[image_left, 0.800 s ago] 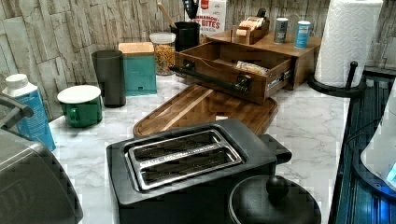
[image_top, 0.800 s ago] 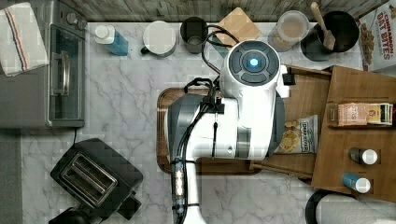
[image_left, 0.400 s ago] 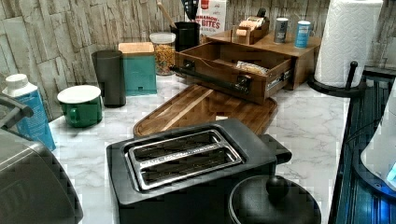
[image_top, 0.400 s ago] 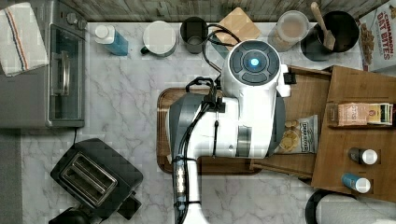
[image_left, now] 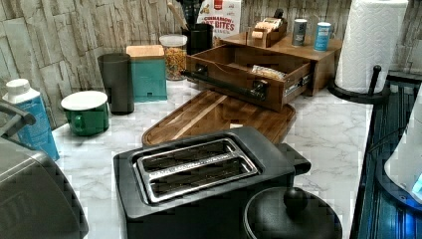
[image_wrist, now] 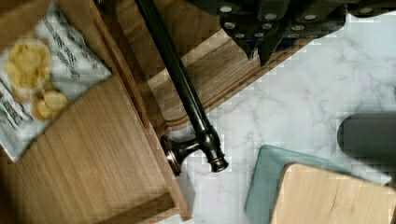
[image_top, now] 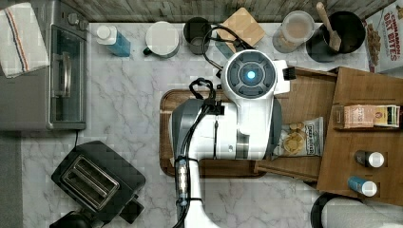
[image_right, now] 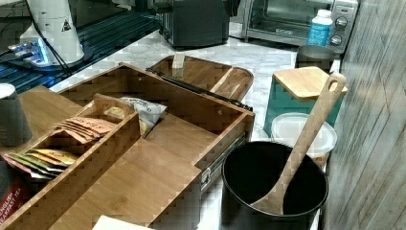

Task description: Close the drawer.

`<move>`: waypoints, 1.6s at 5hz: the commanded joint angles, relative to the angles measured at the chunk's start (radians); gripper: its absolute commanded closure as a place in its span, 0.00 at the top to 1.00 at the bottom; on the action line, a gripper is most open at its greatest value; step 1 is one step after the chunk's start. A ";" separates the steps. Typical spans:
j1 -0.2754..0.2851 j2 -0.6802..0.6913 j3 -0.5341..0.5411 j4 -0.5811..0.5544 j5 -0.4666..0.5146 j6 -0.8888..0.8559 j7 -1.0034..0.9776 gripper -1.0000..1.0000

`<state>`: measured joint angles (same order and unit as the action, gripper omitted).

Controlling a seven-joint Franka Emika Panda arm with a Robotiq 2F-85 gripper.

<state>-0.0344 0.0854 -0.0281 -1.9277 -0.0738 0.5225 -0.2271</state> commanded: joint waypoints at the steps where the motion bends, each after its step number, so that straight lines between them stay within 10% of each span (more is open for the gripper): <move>1: 0.015 0.083 0.010 -0.027 -0.118 0.036 -0.274 0.00; 8: 0.008 0.245 0.003 -0.136 -0.083 0.215 -0.258 0.00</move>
<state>-0.0214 0.2954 -0.0292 -2.0098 -0.1595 0.7026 -0.4756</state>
